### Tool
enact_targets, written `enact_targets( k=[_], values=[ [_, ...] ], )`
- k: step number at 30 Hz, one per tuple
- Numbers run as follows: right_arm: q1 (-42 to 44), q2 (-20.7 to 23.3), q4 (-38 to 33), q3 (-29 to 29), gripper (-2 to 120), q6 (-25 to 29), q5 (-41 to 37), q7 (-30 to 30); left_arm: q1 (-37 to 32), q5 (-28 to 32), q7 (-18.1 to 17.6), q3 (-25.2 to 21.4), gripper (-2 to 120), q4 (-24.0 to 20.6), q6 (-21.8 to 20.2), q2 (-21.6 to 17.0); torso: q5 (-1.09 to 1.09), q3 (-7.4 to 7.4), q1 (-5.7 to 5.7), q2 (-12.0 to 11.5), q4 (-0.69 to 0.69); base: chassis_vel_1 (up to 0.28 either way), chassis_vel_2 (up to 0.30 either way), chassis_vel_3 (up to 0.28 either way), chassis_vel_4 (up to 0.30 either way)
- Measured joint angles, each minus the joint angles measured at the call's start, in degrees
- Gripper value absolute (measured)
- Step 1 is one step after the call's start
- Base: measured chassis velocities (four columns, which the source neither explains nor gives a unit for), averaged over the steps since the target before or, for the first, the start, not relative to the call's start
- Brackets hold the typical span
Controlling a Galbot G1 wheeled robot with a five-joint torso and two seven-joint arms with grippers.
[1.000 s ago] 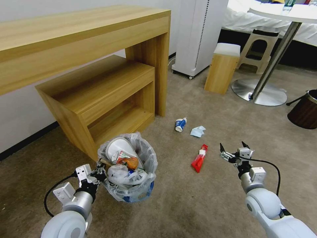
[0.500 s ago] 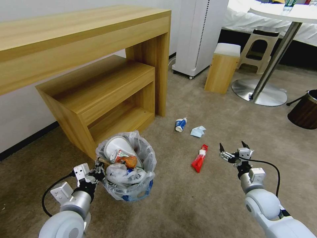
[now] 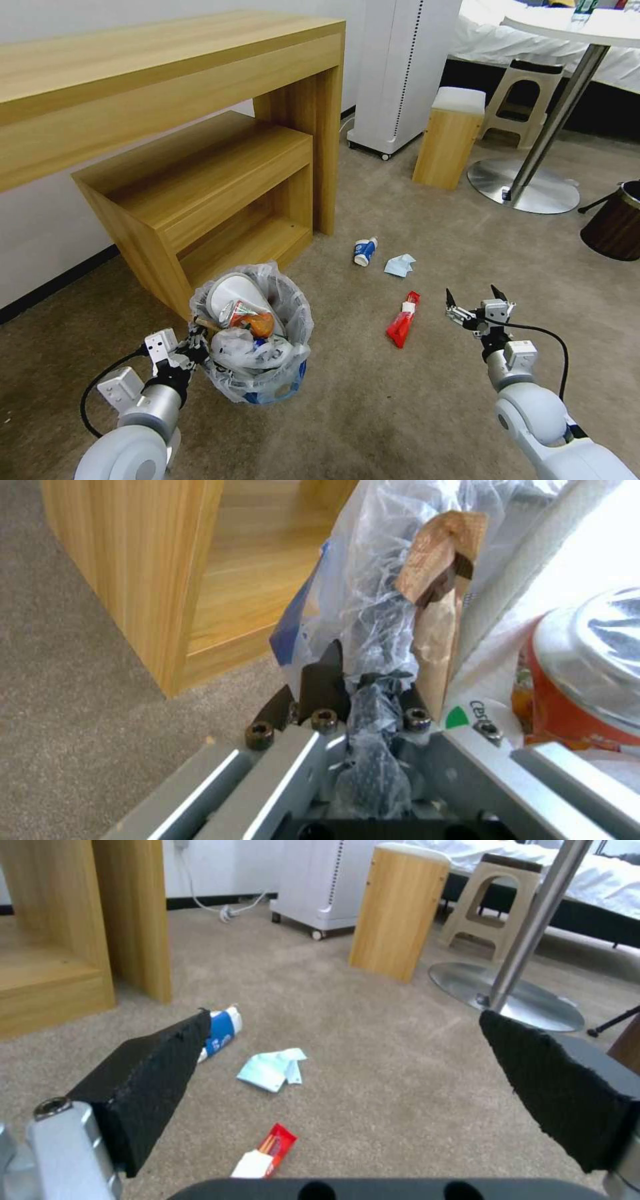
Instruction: Pick up the trash bin and place the garbage on the floor into it.
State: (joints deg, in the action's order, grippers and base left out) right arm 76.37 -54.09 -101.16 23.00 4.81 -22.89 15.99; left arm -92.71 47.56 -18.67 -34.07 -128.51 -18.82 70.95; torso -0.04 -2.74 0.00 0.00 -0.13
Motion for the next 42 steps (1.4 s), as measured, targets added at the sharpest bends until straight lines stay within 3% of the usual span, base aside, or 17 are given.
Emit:
enact_targets(
  k=[42],
  values=[
    [0.73, 0.25, -0.37, -0.04, 100, 0.51, 1.02, 0.49, -1.13, -1.08, 0.15, 1.84, 1, -0.13, -0.33, 0.53, 0.00, 0.00, 0.00, 0.00, 0.00, -0.053, 0.052, 0.057, -0.053]
  ],
)
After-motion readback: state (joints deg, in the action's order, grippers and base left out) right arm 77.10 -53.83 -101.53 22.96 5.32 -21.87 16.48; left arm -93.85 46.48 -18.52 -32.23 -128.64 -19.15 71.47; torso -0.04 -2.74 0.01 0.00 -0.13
